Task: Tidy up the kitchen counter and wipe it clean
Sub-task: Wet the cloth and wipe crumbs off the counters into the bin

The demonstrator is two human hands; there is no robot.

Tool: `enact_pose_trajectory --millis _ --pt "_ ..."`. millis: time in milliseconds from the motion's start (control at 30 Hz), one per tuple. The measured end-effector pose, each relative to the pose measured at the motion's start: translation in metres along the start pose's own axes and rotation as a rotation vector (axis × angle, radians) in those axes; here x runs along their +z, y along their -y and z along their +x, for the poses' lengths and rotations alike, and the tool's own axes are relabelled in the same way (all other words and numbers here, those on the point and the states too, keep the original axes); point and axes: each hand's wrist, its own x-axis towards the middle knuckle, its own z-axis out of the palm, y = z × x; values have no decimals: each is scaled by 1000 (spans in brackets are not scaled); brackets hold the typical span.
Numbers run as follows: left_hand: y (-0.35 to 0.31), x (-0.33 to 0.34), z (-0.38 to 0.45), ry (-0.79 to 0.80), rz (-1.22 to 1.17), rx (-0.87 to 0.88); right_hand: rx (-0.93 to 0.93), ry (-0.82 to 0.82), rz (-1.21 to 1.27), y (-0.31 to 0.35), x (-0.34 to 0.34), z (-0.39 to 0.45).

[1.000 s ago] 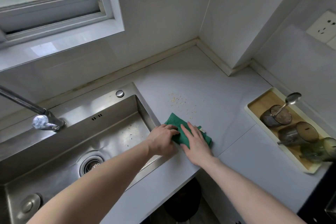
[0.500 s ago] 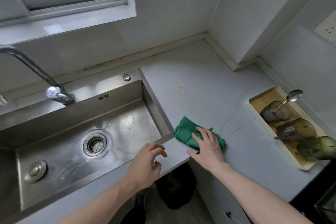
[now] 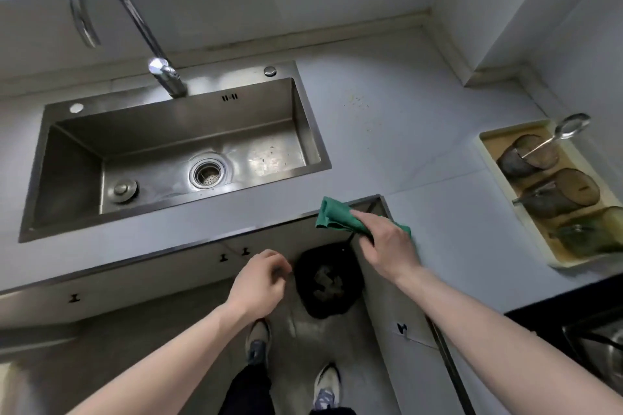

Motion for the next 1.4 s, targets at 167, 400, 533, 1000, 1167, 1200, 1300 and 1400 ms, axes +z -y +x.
enact_pose_trajectory --millis 167,400,533,1000,1167,1200,1300,1400 --pt "34 42 -4 249 180 -167 134 164 112 10 61 -82" --pt "126 166 57 425 170 -359 574 234 197 -43 192 -141" --pt "175 257 110 394 140 -414 682 168 223 -95 266 -143" --pt "314 445 217 197 -390 -695 597 153 145 -176 369 -141" --pt "287 412 184 87 -486 -683 614 53 213 -147 338 -150" --pt "281 401 172 83 -489 -665 636 31 243 -137 327 -151" --pt "263 353 127 71 -432 -661 649 -22 295 -104 291 -159" --pt "253 289 76 89 -361 -736 540 -46 293 -58 240 -166"
